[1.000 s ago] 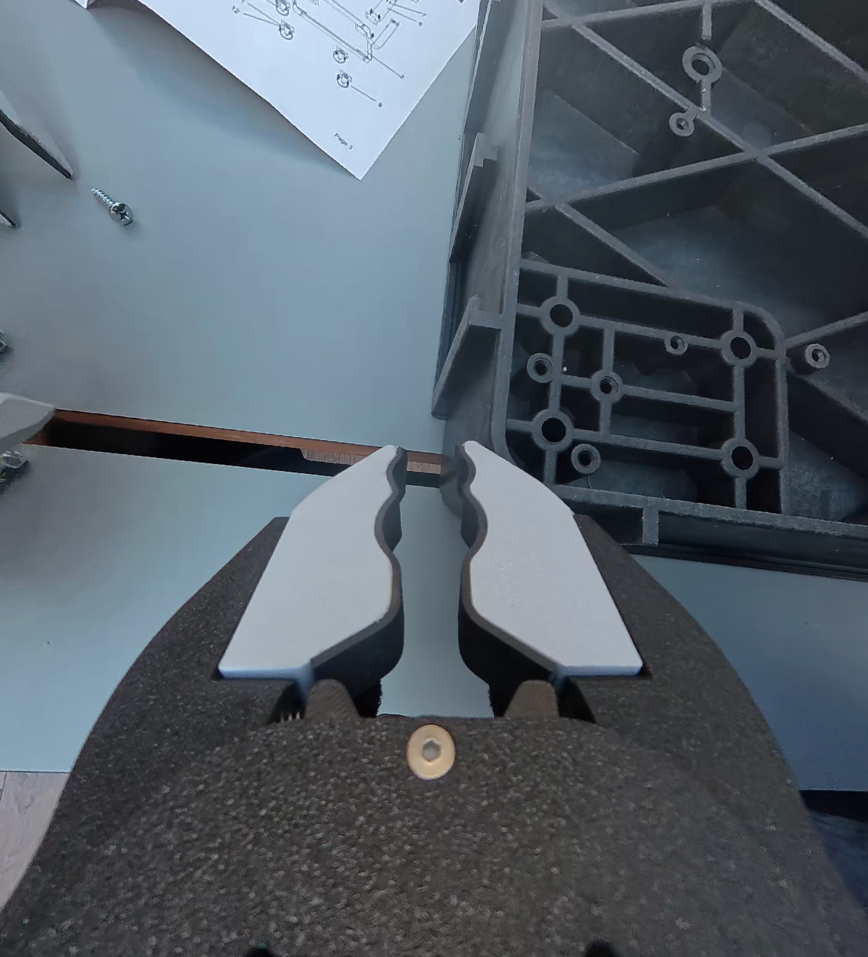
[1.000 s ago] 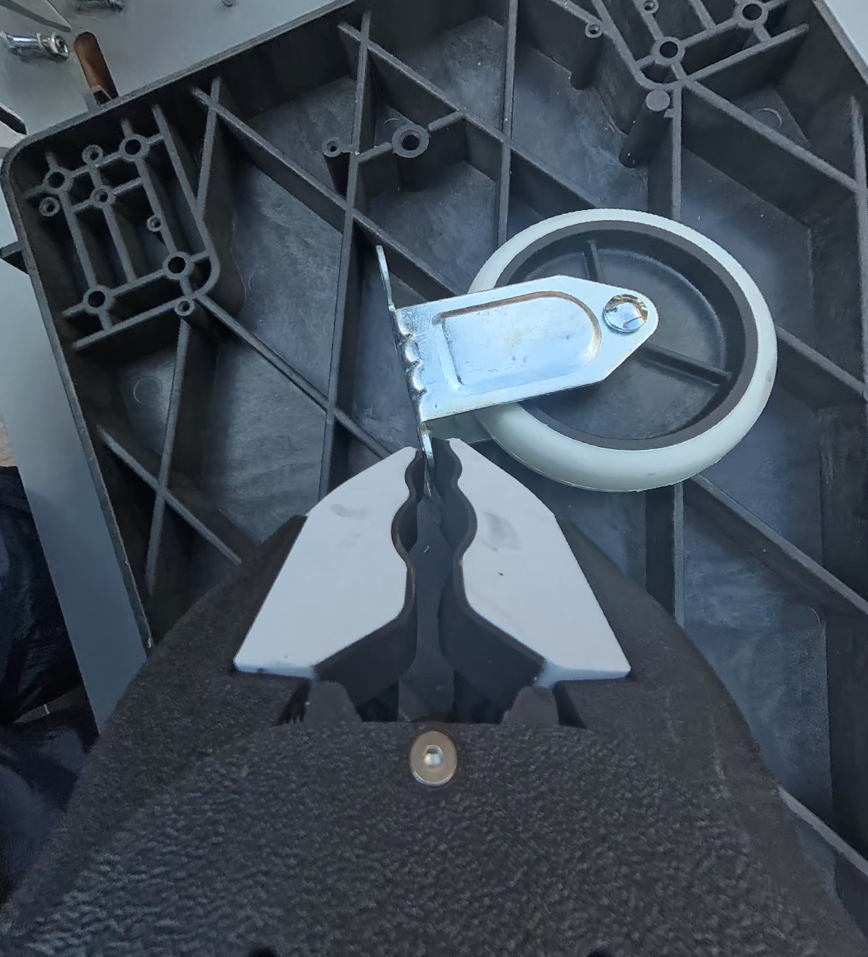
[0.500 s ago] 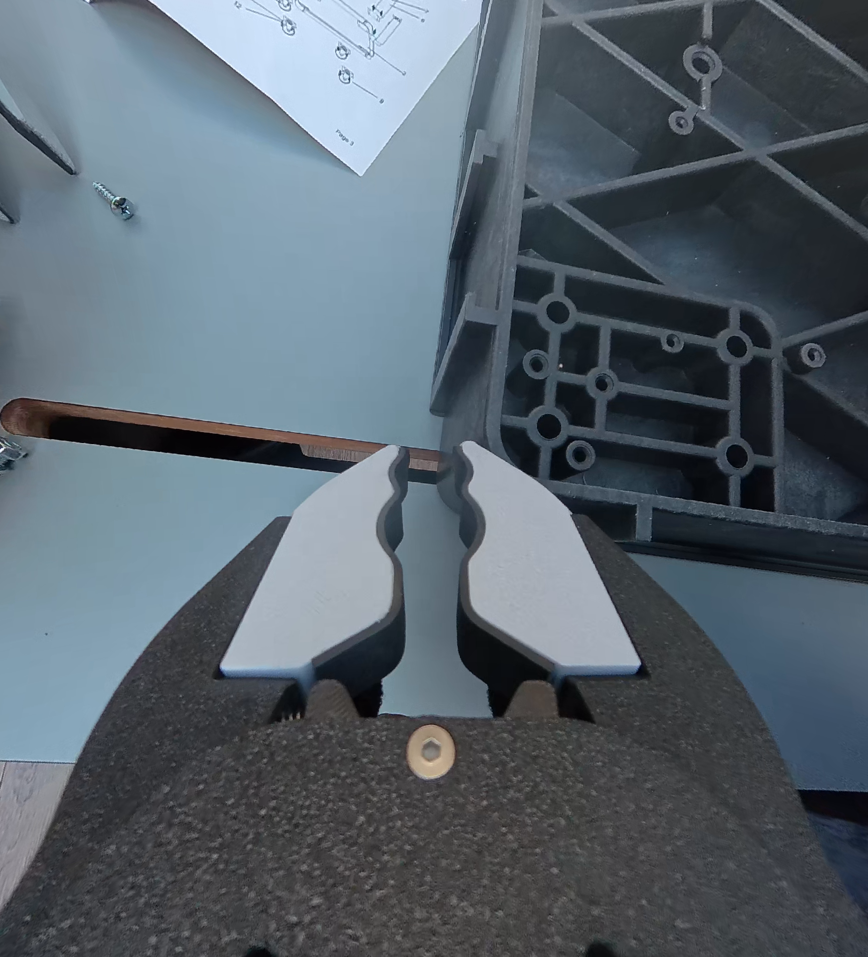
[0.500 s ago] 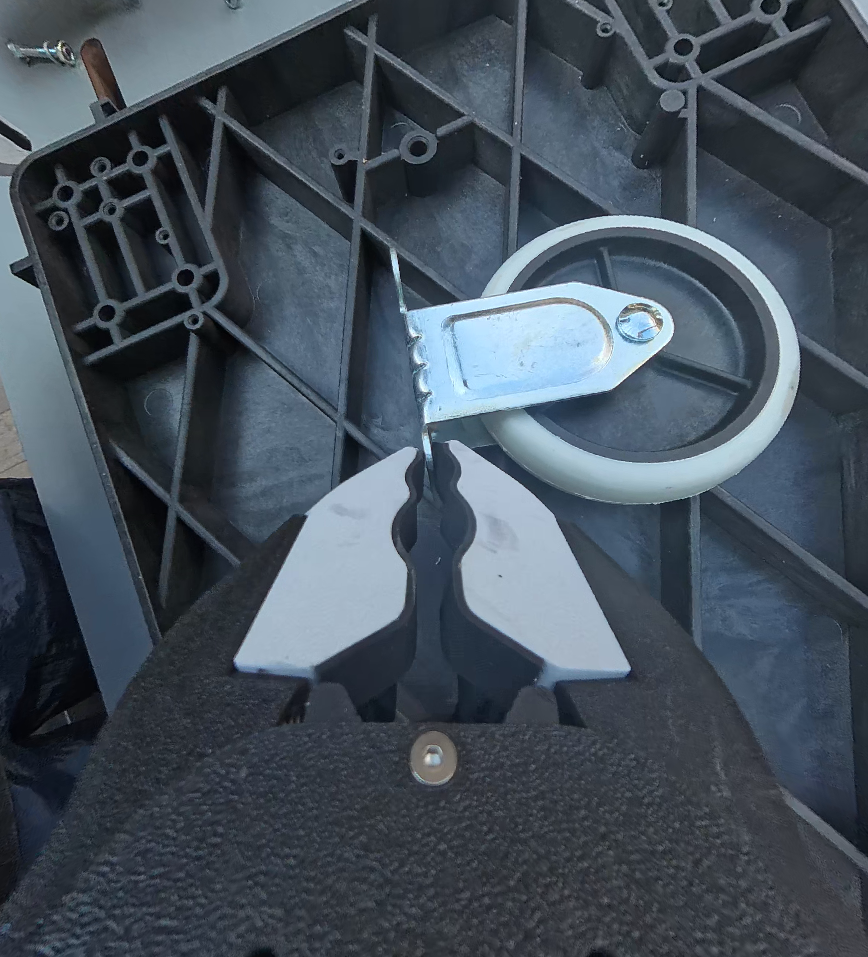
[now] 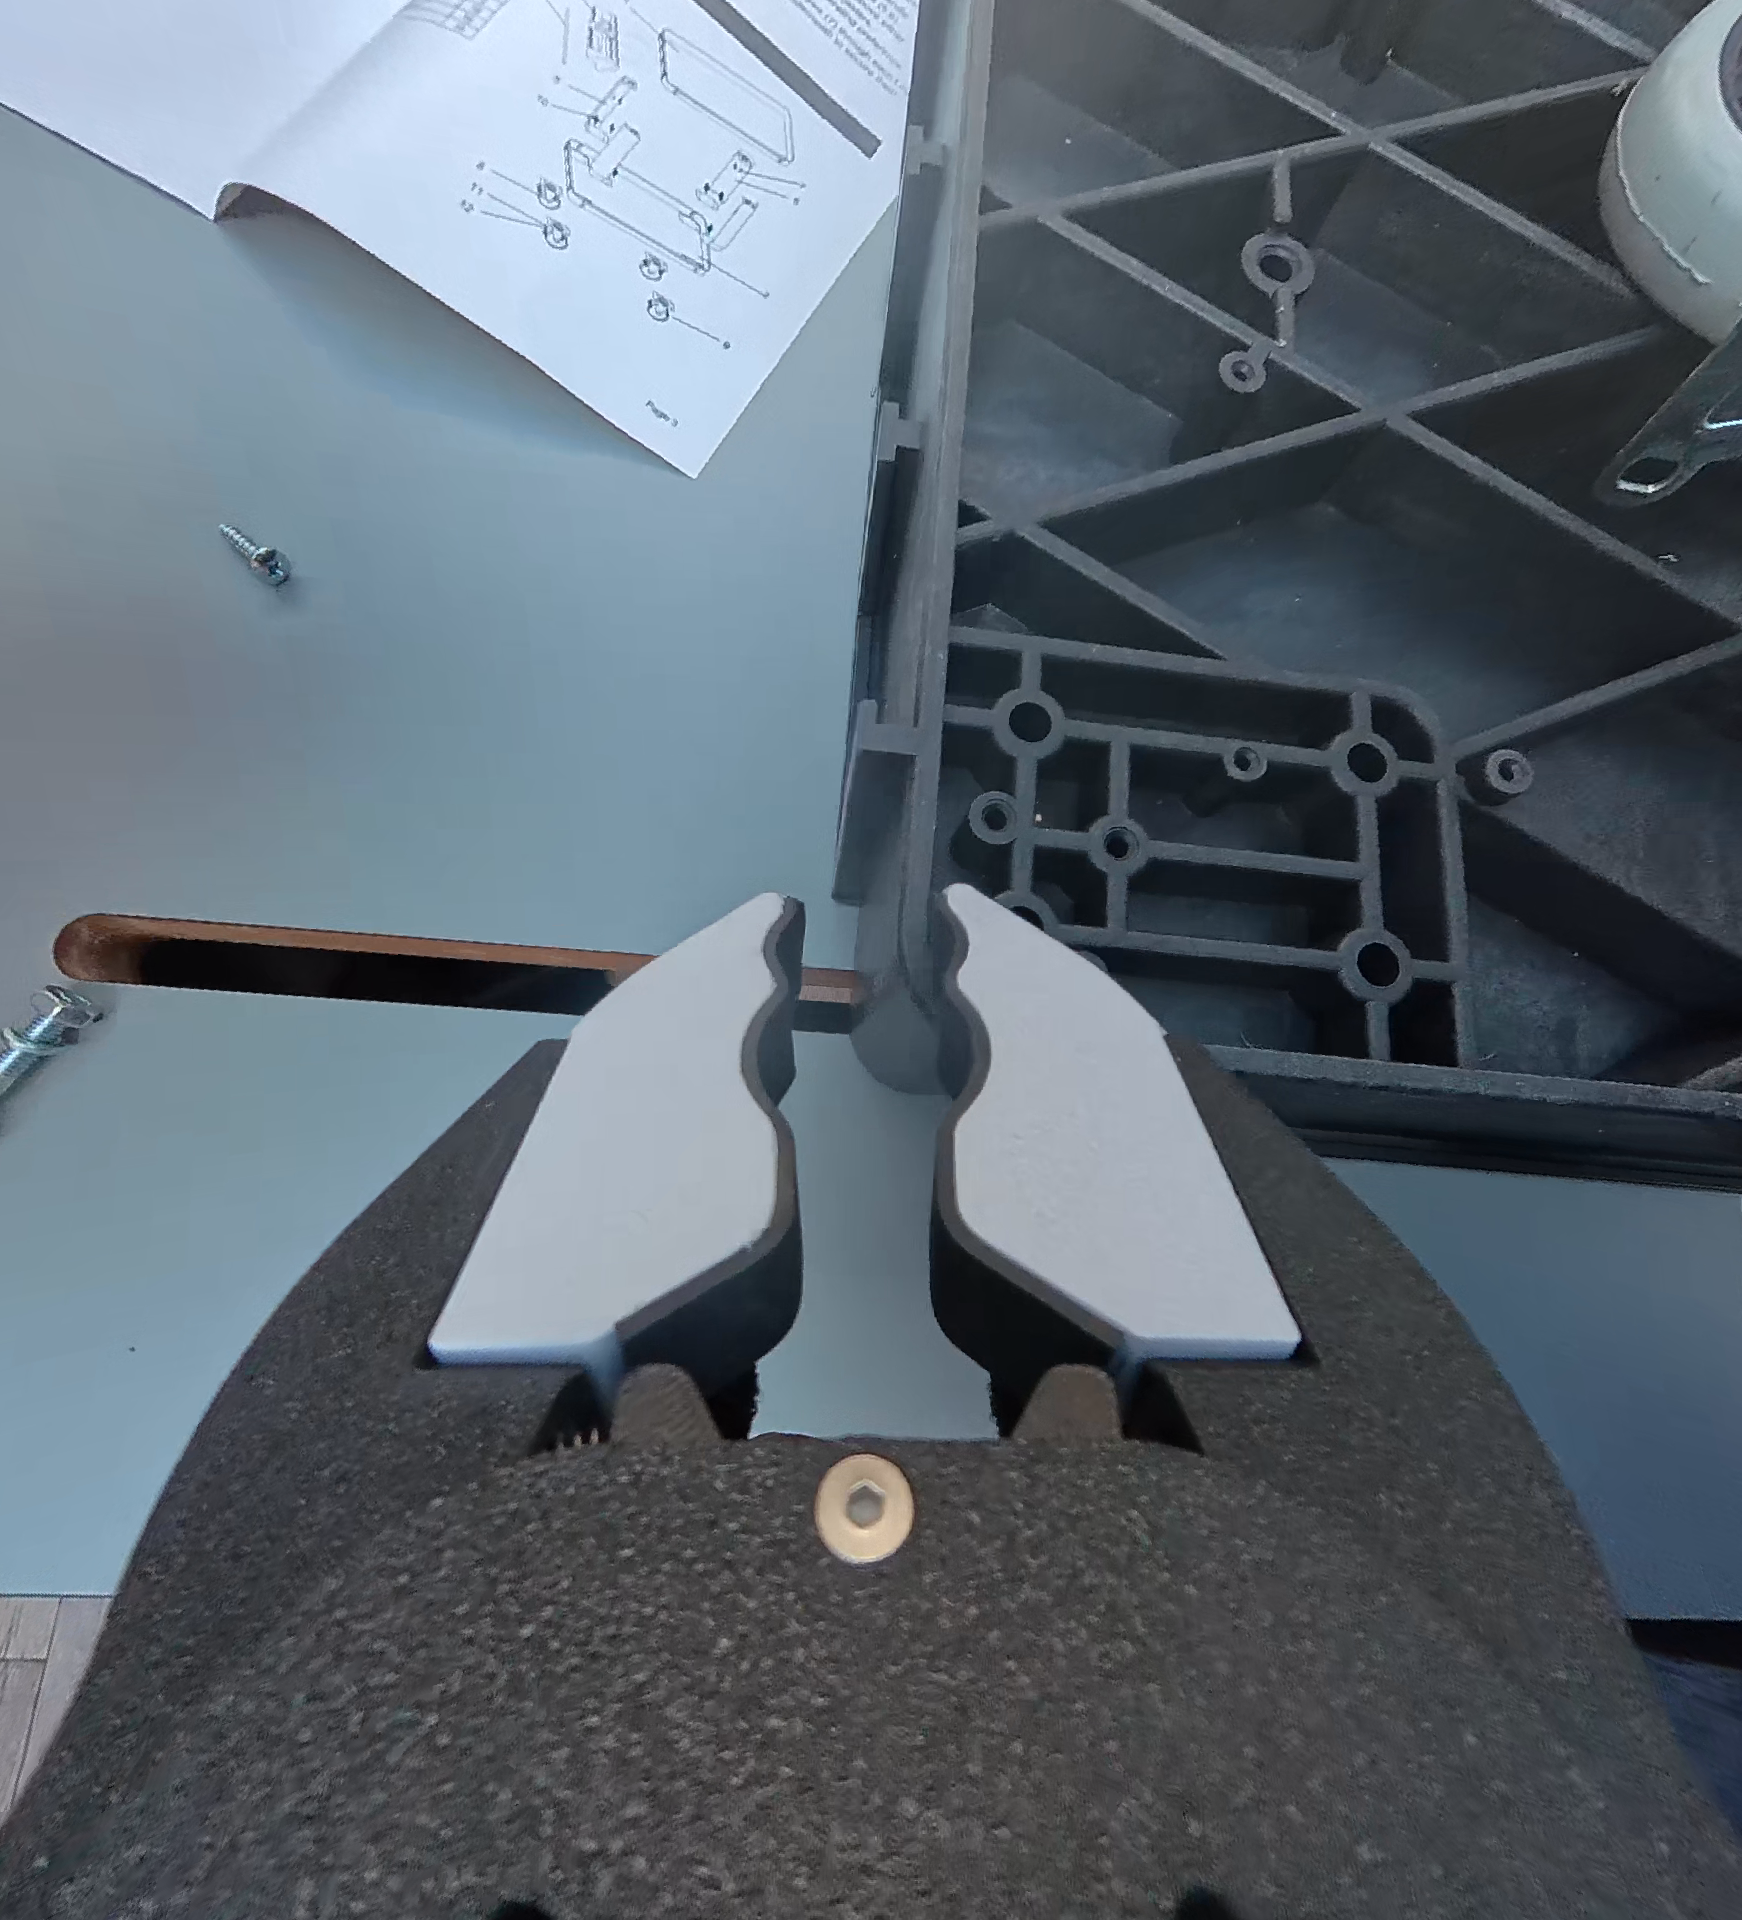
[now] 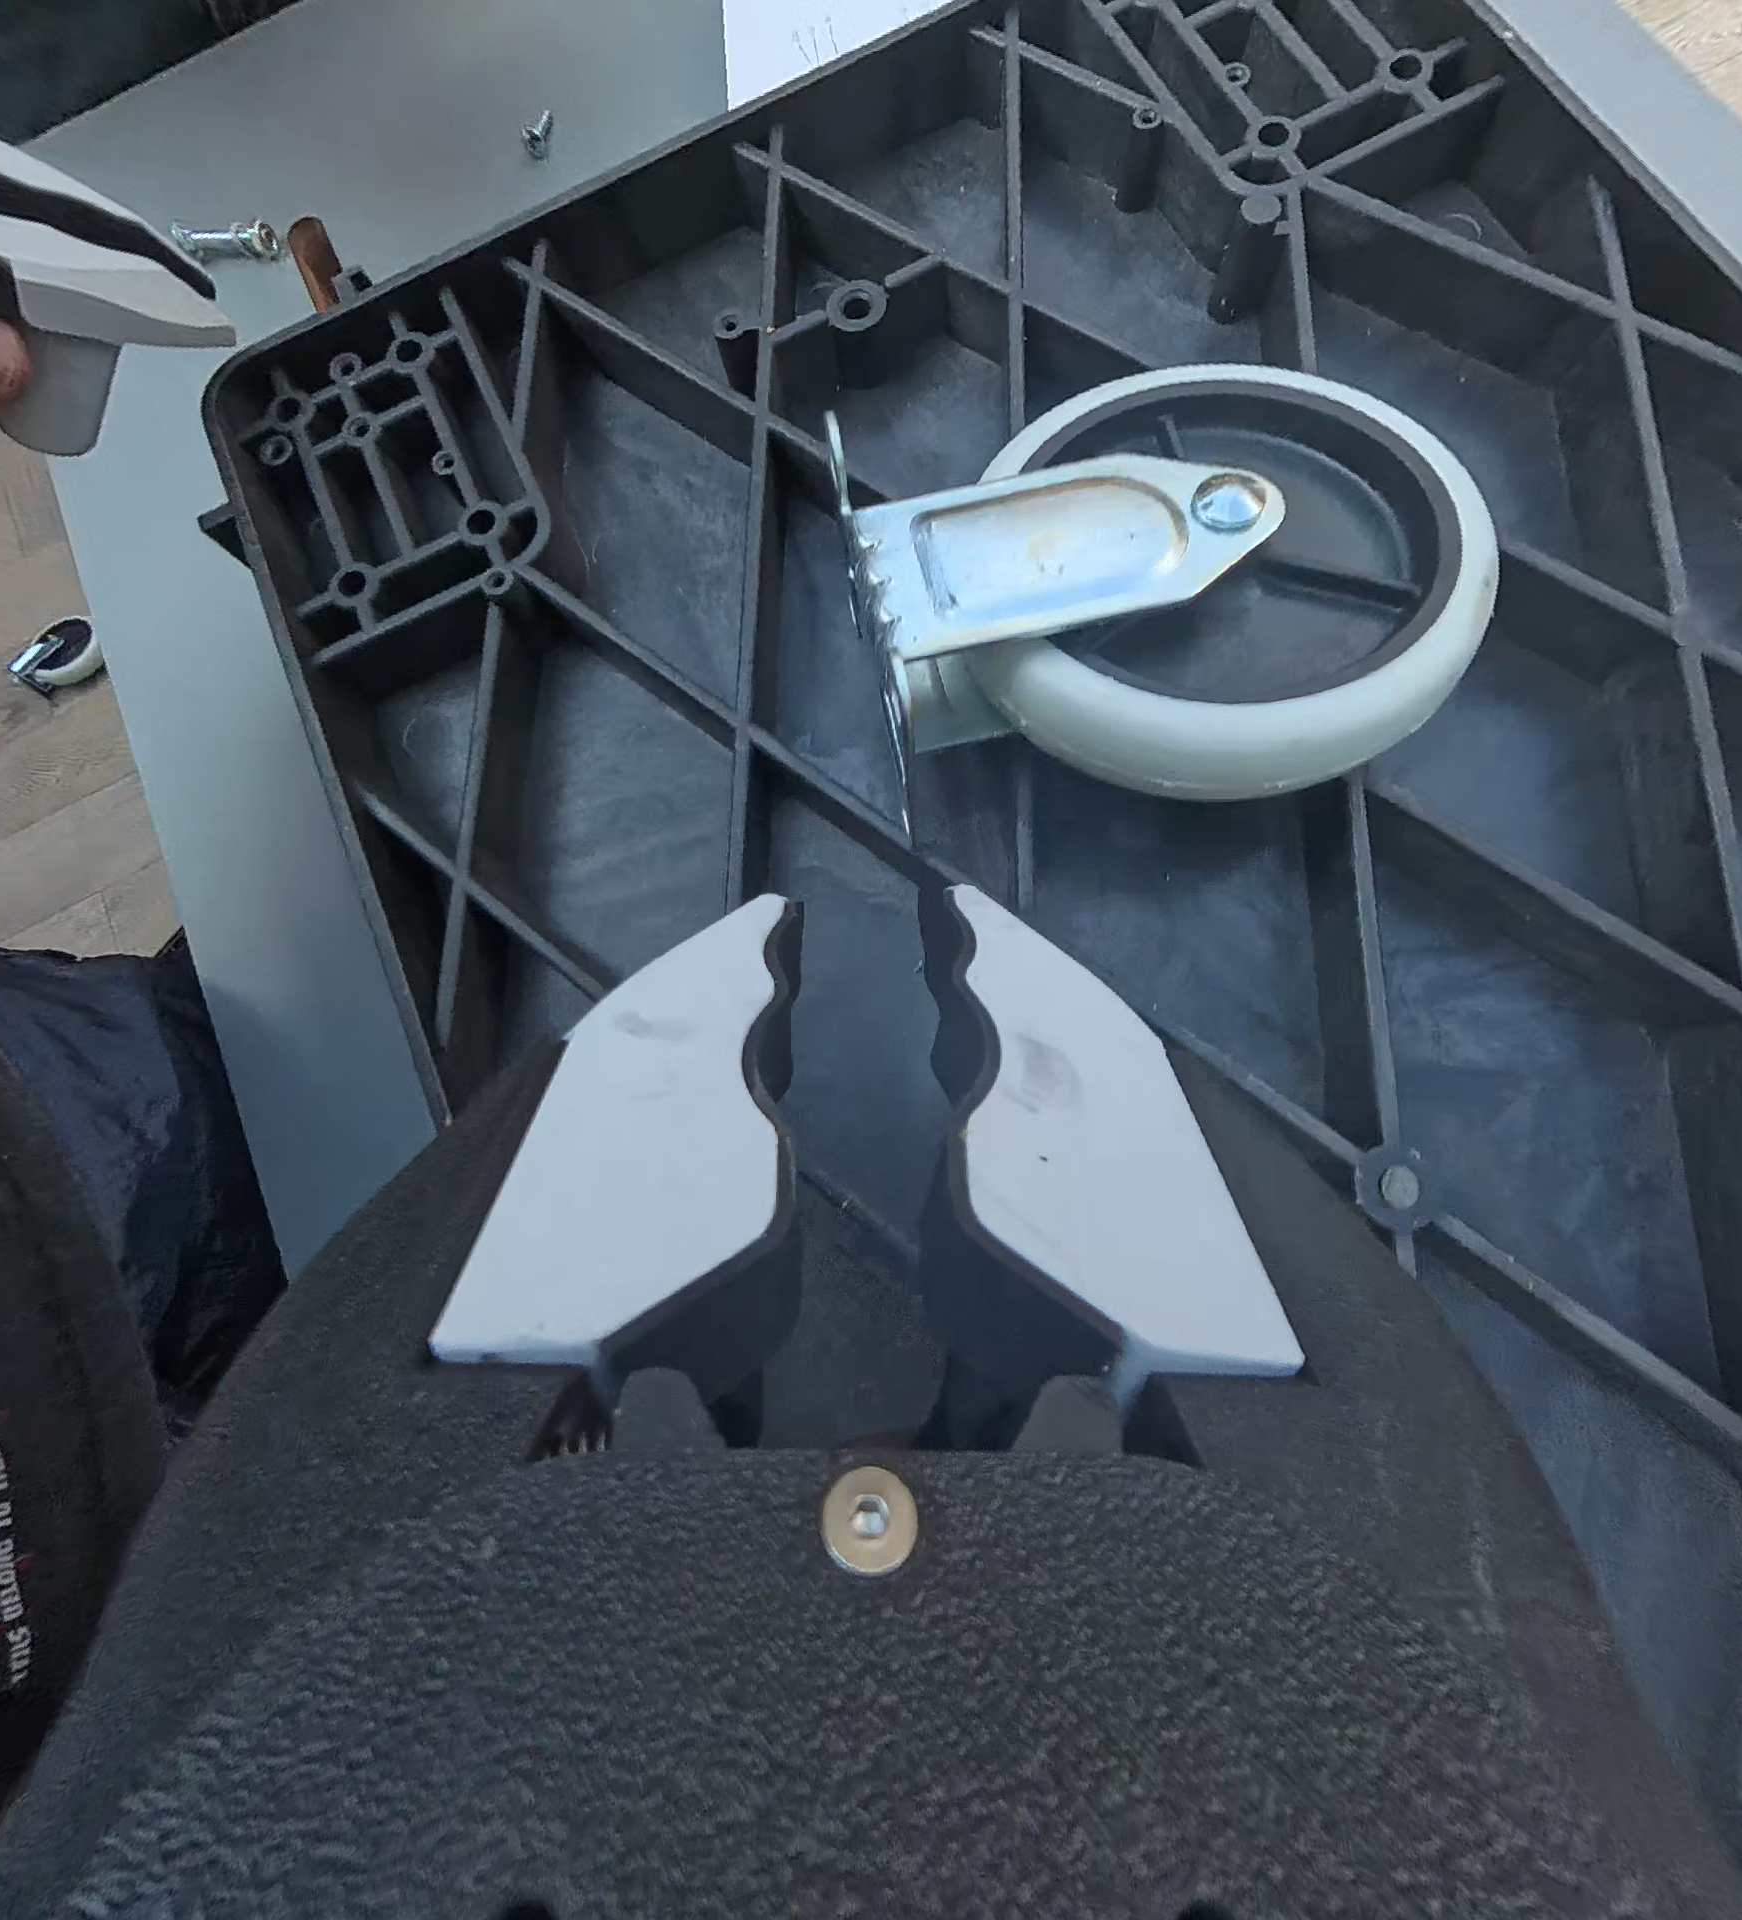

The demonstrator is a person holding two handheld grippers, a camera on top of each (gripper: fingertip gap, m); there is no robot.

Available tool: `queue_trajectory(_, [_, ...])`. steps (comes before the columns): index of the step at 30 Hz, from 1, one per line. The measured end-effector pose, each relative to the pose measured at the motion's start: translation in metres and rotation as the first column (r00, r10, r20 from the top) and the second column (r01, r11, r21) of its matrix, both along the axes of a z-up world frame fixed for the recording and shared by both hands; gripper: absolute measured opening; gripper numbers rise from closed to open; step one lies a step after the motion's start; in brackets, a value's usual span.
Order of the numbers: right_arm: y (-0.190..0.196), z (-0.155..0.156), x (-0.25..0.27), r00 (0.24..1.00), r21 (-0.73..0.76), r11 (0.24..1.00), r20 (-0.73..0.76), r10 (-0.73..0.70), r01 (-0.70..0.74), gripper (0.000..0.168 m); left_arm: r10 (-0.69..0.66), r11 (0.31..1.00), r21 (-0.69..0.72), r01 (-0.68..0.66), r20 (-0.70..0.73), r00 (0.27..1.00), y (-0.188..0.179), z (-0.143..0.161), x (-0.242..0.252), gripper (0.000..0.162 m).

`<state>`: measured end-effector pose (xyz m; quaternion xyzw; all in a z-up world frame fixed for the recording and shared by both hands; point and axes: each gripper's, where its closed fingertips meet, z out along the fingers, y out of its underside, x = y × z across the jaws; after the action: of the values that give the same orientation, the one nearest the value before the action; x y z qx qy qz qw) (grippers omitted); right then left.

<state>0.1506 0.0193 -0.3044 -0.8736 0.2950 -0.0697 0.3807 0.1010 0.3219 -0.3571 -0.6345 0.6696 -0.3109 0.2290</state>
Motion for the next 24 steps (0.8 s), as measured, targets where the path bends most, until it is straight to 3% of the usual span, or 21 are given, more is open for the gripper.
queue_trajectory(12, [-0.038, -0.015, -0.052, 0.997, -0.072, 0.994, 0.025, -0.074, 0.076, 0.014, -0.059, 0.996, 0.069, 0.055, 0.052, 0.997, -0.045, 0.022, 0.008, 0.021])
queue_trajectory(24, [-0.048, -0.001, -0.100, 0.999, -0.006, 0.999, 0.033, 0.037, -0.037, 0.013, -0.014, 0.998, 0.061, 0.008, 0.093, 0.996, -0.091, 0.043, -0.033, 0.020])
